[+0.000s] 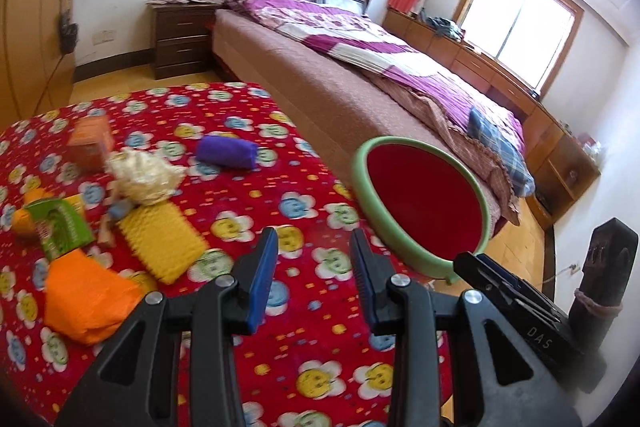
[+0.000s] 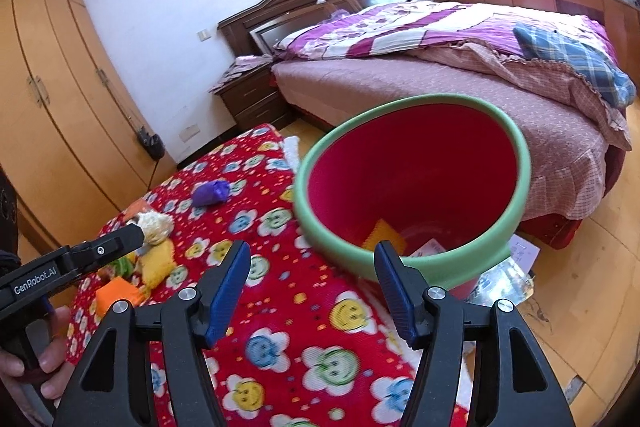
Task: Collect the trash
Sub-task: 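Move both tools back over the items on the bedspread, then grasp the orange mesh bag with the left tool, then grasp the yellow mesh pad with the right tool while the left tool holds the orange bag, then carry the orange bag and yellow pad over the red bin with both tools, then open both tools to drop the bag and pad into the bin, then move both tools back over the remaining items on the bedspread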
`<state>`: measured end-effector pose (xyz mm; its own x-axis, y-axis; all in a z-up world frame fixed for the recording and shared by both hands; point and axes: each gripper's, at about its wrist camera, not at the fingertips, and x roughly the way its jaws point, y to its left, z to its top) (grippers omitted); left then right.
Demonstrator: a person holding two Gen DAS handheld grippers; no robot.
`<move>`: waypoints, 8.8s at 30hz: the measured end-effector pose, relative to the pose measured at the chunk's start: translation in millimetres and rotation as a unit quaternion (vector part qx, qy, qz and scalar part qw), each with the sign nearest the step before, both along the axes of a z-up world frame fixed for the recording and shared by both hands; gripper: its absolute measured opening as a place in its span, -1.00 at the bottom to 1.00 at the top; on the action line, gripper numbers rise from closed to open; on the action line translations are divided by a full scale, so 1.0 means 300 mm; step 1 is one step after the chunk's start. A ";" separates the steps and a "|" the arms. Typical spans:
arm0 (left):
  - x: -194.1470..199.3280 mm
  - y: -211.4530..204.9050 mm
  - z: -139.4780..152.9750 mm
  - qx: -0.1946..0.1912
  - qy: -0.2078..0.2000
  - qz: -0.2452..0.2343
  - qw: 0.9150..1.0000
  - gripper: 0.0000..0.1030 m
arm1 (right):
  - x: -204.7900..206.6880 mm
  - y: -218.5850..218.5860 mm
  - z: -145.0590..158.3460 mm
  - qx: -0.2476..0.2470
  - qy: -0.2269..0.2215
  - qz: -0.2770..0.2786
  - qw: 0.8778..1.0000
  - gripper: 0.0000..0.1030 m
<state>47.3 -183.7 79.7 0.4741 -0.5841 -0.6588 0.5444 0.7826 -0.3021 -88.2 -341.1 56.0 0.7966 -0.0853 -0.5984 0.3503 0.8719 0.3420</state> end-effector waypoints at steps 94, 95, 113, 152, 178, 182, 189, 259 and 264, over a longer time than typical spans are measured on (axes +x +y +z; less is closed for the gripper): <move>0.186 0.641 -0.233 0.032 0.025 0.212 0.976 -0.58 | 0.503 0.507 -0.175 -0.041 0.085 0.186 0.978 0.58; 0.185 0.638 -0.235 0.032 0.024 0.210 0.977 -0.58 | 0.515 0.504 -0.178 -0.037 0.085 0.187 0.978 0.58; 0.105 0.578 -0.195 0.028 0.004 0.184 0.982 -0.58 | 0.466 0.537 -0.172 -0.007 0.060 0.199 0.978 -0.74; -0.090 0.369 -0.067 -0.001 -0.029 0.089 0.996 -0.58 | 0.036 0.293 0.006 -0.001 -0.042 0.088 0.995 -0.74; -0.018 0.041 0.015 -0.005 -0.038 0.000 0.999 -0.58 | -0.016 0.052 0.043 0.002 -0.051 0.013 0.999 -0.74; -0.012 -0.050 0.022 0.002 -0.042 -0.024 0.999 -0.58 | -0.029 0.007 0.045 0.001 -0.052 -0.003 0.999 -0.74; -0.007 -0.197 0.022 0.007 -0.049 -0.063 0.997 -0.58 | -0.046 -0.097 0.028 0.006 -0.048 -0.042 0.998 -0.74; 0.037 -0.099 0.023 0.000 -0.028 -0.009 1.000 0.02 | 0.006 -0.013 0.065 -0.040 -0.030 -0.024 0.998 -0.05; 0.052 -0.003 0.024 0.002 -0.029 0.016 0.999 0.02 | 0.038 0.056 0.068 -0.042 -0.029 -0.001 0.999 0.03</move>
